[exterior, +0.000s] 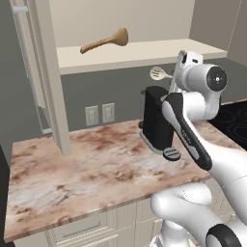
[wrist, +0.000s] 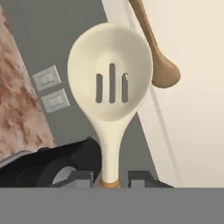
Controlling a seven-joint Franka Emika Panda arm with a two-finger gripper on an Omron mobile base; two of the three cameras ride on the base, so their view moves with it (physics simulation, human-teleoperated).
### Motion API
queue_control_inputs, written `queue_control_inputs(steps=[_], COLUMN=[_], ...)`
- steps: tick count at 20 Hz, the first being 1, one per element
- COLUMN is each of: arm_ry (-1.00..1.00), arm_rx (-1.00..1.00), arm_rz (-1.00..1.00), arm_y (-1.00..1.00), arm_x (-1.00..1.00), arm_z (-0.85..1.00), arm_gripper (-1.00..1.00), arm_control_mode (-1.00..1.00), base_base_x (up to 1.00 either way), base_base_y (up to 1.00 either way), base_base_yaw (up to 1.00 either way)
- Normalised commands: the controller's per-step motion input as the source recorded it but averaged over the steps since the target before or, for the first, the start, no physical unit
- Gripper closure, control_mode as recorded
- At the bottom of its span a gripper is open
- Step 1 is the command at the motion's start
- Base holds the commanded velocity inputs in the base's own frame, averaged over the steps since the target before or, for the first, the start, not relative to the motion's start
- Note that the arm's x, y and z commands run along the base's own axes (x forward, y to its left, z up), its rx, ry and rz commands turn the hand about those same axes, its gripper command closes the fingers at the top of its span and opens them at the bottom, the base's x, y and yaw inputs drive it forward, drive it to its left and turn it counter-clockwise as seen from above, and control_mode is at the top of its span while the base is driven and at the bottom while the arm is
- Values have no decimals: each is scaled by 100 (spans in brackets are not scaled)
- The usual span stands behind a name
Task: Organize the utensils by type. Pick up the wooden spoons from the counter and place them in the open cabinet. Then pick up the metallic utensils from the counter and place them in the open drawer.
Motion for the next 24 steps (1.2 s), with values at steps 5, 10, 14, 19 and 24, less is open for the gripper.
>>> queue_control_inputs(steps=[5,10,14,19,24], arm_ry=[-11,-10,-2,2,2], arm_rx=[-7,0,0,0,5], arm_rz=[-1,-2,0,-1,0], arm_y=[-25,-20,-3,-3,-12], arm_x=[29,62,68,72,83], arm_z=[52,41,61,33,-6], arm_gripper=[100,100,100,100,100], arm_control_mode=[-100,-100,-100,-100,-100], base_base_x=[0,0,0,0,0], base_base_y=[0,0,0,0,0], base_base_yaw=[0,0,0,0,0])
